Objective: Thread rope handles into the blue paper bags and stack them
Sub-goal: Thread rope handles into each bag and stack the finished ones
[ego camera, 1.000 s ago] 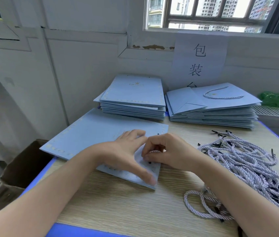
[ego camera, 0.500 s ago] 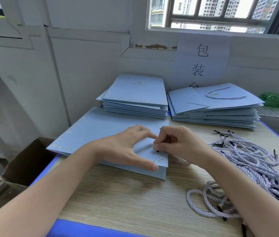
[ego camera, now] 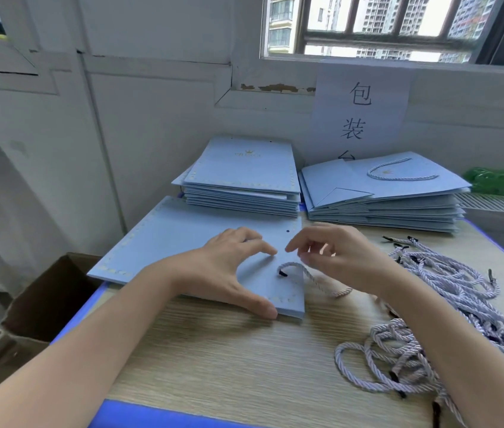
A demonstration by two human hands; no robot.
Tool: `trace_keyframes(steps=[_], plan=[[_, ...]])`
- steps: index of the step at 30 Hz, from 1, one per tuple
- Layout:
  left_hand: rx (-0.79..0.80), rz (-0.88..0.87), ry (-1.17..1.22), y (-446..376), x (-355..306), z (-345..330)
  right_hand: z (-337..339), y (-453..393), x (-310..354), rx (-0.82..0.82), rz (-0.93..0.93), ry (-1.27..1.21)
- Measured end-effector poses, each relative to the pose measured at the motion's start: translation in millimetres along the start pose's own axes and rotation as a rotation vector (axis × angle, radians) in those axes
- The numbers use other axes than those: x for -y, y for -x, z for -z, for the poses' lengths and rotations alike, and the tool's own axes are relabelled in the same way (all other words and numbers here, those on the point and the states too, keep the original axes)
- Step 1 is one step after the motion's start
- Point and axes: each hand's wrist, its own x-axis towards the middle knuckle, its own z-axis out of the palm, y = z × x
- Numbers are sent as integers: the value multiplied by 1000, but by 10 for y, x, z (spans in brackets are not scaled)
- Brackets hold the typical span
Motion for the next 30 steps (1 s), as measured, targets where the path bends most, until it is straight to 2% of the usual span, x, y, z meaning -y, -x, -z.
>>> trace_keyframes(steps=[3, 6, 10, 14, 18, 20, 23, 26, 30], plan=[[13, -11, -3, 14, 18, 31, 49, 11, -20, -78, -111, 44], [-78, 56, -8, -11, -24, 14, 20, 13, -4, 51, -194, 157], [-315, 157, -158, -166, -237, -231, 13, 12, 74, 75, -197, 177], [-321, 210, -213, -276, -341, -383, 64, 26, 66, 54, -170, 108], [-254, 269, -104, -283, -335, -313, 131, 64, 120, 164, -107, -108], [-219, 250, -49, -268, -311, -271, 150, 92, 155, 244, -88, -109], [-180, 213, 102, -211, -276, -189, 139, 107, 141, 216, -97, 0], [-218, 175, 441, -170, -204, -76, 93, 99, 117, 179, -93, 103], [-135, 124, 526, -97, -44, 33, 60, 87, 143, 179, -75, 7]])
